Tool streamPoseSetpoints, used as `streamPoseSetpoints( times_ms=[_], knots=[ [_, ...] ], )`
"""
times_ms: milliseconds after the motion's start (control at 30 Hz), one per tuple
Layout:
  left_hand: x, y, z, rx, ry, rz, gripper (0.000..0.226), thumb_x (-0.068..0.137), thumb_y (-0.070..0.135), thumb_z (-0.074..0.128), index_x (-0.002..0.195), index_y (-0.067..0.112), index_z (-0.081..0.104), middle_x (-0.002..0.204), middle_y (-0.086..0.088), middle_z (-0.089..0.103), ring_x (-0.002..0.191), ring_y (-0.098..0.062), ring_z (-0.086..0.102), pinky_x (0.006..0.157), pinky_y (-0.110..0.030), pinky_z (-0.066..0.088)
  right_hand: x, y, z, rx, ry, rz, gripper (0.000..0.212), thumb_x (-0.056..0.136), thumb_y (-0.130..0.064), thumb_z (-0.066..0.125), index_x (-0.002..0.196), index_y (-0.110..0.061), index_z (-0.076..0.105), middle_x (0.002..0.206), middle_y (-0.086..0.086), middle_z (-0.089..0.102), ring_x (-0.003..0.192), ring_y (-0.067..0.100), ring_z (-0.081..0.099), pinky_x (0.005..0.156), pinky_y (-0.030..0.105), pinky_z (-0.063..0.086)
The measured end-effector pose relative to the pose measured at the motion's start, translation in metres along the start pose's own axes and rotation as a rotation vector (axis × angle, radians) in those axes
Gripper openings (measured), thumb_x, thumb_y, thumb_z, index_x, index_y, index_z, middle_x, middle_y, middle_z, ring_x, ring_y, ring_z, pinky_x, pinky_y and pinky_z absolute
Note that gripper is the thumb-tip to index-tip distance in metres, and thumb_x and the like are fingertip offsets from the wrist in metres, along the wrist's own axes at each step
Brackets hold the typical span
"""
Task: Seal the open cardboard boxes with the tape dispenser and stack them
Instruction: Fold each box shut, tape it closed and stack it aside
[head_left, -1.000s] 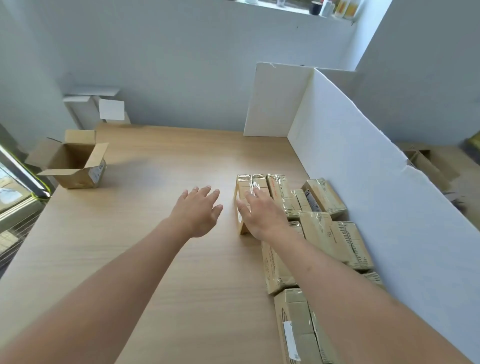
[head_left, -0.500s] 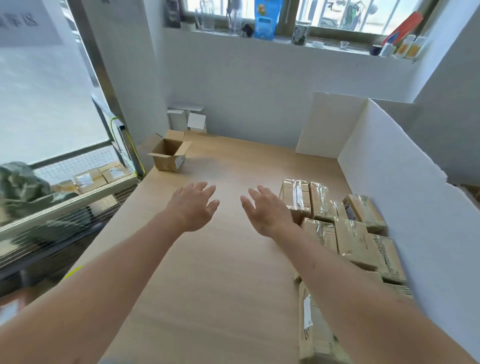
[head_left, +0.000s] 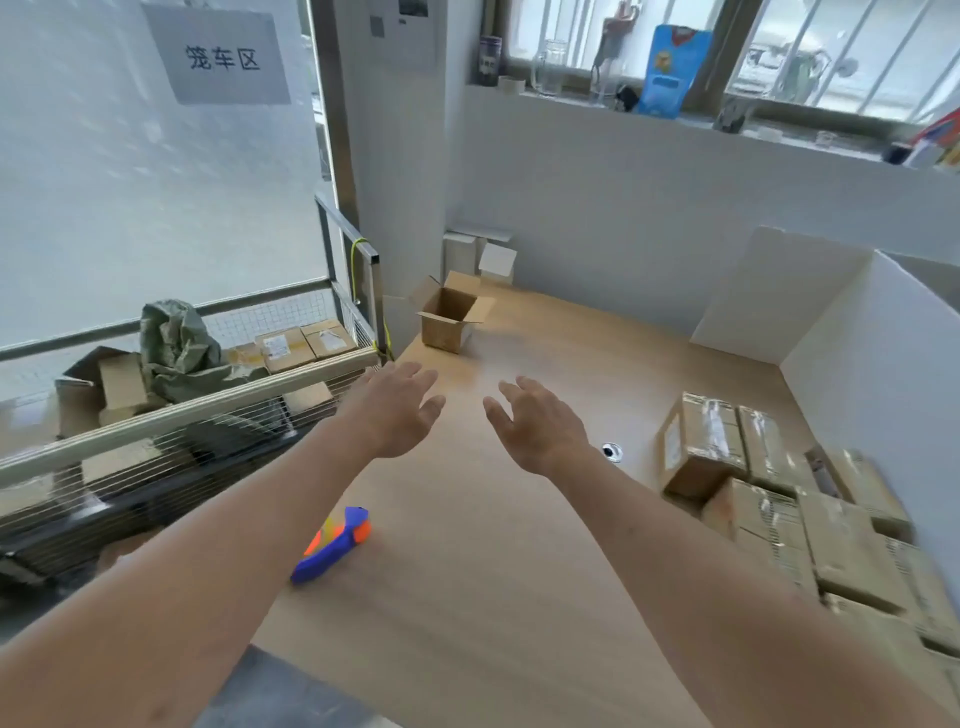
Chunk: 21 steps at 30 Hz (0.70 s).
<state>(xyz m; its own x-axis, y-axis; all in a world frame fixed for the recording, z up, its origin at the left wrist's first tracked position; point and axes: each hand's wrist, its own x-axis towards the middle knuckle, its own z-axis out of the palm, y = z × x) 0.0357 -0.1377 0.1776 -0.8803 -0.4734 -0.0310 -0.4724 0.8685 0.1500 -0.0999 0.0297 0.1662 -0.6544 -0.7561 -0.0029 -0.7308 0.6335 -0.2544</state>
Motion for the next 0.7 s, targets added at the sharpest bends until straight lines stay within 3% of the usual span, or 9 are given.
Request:
streamPoseSetpoints(
  times_ms=[167, 367, 700],
  knots=[
    [0.017, -0.097, -0.003, 0.005, -0.036, 0.026, 0.057, 0.107, 0.052, 0.033, 0.157, 0.026, 0.036, 0.163, 0.0, 0.035, 0.15, -0.027, 0.032, 0.122, -0.052, 0.028, 0.047, -0.088, 0.045, 0.019, -0.016, 0.057, 0.057, 0.105, -0.058, 0.029, 0.145, -0.023, 0.05, 0.153, 0.005, 0.044, 0.139, 0.027, 0.043, 0.107, 0.045, 0.041],
    [0.048, -0.194, -0.015, 0.031, -0.074, 0.11, 0.054, 0.107, 0.049, 0.034, 0.155, 0.024, 0.039, 0.159, -0.001, 0.041, 0.146, -0.026, 0.038, 0.118, -0.049, 0.032, 0.097, -0.171, 0.084, 0.044, -0.049, 0.122, 0.058, 0.105, -0.058, 0.03, 0.147, -0.023, 0.049, 0.159, 0.005, 0.039, 0.142, 0.028, 0.041, 0.108, 0.045, 0.041],
    [0.129, -0.241, -0.01, 0.01, -0.085, 0.215, 0.046, 0.107, 0.045, 0.038, 0.145, 0.022, 0.049, 0.15, 0.001, 0.05, 0.138, -0.021, 0.045, 0.116, -0.045, 0.036, 0.181, -0.186, 0.103, 0.04, -0.014, 0.179, 0.057, 0.104, -0.057, 0.031, 0.143, -0.022, 0.053, 0.151, 0.004, 0.048, 0.134, 0.028, 0.049, 0.101, 0.045, 0.046]
  ],
)
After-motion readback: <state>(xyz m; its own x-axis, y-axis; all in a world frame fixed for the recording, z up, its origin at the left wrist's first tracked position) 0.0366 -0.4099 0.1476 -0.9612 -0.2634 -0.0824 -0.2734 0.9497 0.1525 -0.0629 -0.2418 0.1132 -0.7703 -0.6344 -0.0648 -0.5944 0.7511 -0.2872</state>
